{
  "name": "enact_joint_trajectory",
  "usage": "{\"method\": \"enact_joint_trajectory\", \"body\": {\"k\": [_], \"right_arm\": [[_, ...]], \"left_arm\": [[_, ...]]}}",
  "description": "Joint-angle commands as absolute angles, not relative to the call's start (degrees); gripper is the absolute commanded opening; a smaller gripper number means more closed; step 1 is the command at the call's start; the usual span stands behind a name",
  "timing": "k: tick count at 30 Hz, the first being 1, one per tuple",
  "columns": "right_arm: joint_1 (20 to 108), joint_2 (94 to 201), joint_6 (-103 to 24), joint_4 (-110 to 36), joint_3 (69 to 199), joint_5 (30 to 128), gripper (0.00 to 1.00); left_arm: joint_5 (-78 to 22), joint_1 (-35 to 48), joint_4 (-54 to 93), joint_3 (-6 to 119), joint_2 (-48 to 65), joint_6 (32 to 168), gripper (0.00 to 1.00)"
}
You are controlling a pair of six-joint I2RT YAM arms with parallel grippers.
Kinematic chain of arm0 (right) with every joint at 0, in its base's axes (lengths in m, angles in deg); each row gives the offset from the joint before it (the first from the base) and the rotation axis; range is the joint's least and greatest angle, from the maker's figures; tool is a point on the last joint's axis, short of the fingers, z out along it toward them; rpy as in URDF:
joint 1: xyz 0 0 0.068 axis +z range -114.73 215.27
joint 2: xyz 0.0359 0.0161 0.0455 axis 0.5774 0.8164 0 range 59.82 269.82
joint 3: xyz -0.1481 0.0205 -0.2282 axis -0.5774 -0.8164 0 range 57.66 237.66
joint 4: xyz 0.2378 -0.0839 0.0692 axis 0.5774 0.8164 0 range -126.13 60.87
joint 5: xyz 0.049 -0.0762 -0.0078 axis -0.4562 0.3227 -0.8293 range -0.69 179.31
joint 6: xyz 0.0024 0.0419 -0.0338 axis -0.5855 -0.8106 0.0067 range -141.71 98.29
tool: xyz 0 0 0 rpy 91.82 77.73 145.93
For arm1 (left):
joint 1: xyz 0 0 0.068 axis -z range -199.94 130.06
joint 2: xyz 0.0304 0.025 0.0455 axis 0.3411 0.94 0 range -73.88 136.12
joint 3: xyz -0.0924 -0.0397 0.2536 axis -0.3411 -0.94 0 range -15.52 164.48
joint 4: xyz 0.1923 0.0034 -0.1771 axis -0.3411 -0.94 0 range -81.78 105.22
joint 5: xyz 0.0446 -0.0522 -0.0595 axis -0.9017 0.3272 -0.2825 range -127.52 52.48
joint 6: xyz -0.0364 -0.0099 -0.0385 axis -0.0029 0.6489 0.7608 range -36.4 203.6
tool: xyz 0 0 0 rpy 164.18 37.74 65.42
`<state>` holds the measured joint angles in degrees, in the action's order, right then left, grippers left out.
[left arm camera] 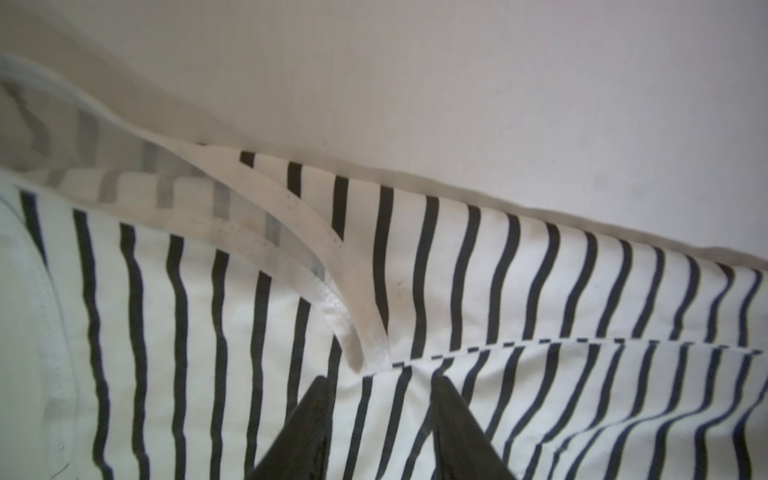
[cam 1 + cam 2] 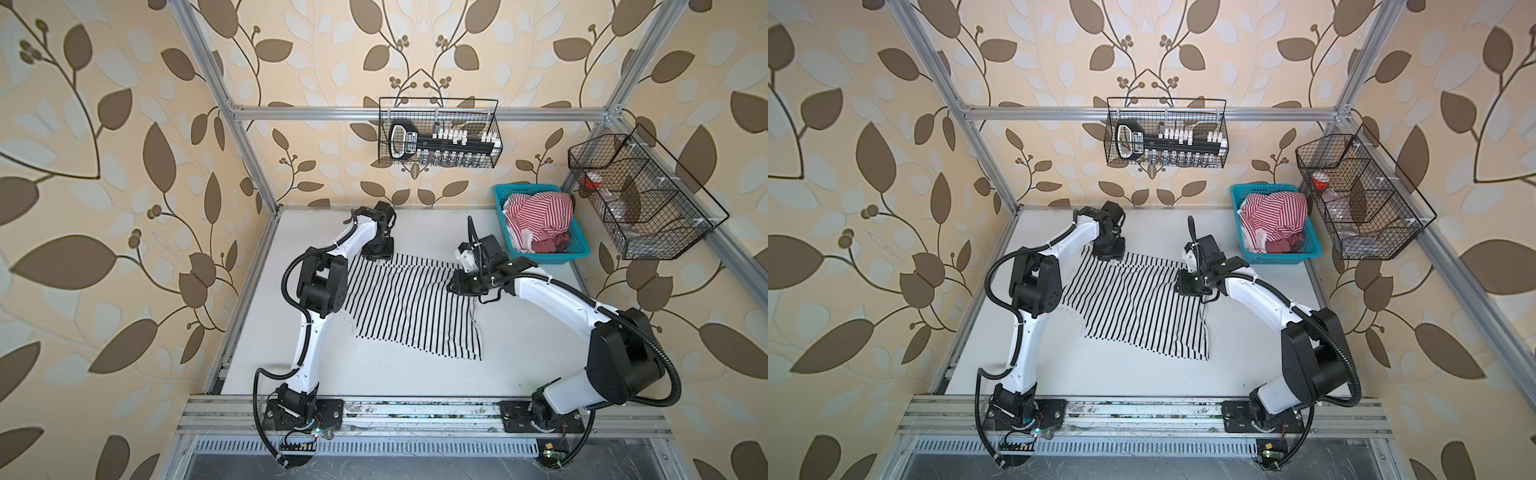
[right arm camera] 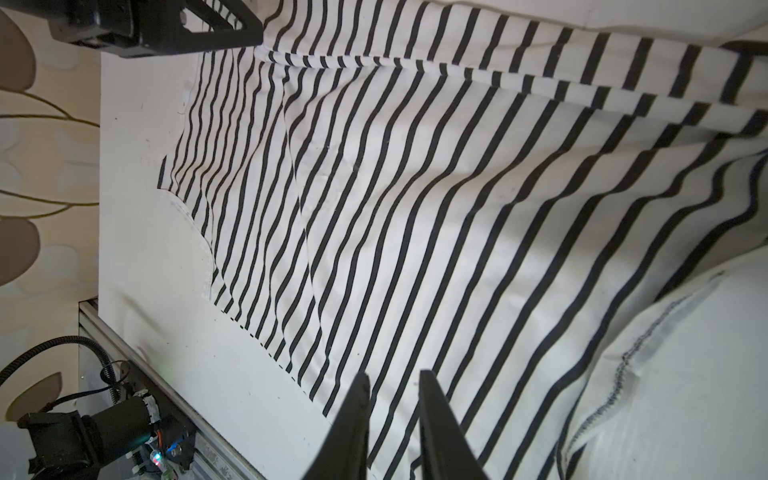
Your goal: Fold and stack the tank tops
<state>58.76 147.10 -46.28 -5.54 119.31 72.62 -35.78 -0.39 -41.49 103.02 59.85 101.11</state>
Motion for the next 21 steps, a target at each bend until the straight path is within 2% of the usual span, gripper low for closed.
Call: {"method": "enact_joint_trajectory", "body": {"k": [1, 12, 17, 21], "right_arm": [[58.6, 146.8, -45.5, -6.0, 118.1, 71.5, 0.22], [60.9, 148.9, -46.9, -8.5, 114.9, 69.0, 0.18], [64.9, 152.8, -47.2, -9.5, 114.6, 68.7, 0.16], [67.4, 156.1, -48.0, -11.0, 114.9, 67.8, 0.1]], "left_arm": [[-36.8, -1.2, -41.6, 105.7, 60.6, 101.9, 0.36], [-36.4, -1.8, -41.0, 106.3, 62.6, 102.7, 0.0], [-36.1, -2.0, -40.4, 106.7, 61.5, 103.1, 0.0], [-36.1, -2.2, -40.0, 107.1, 60.9, 103.1, 0.0]]}}
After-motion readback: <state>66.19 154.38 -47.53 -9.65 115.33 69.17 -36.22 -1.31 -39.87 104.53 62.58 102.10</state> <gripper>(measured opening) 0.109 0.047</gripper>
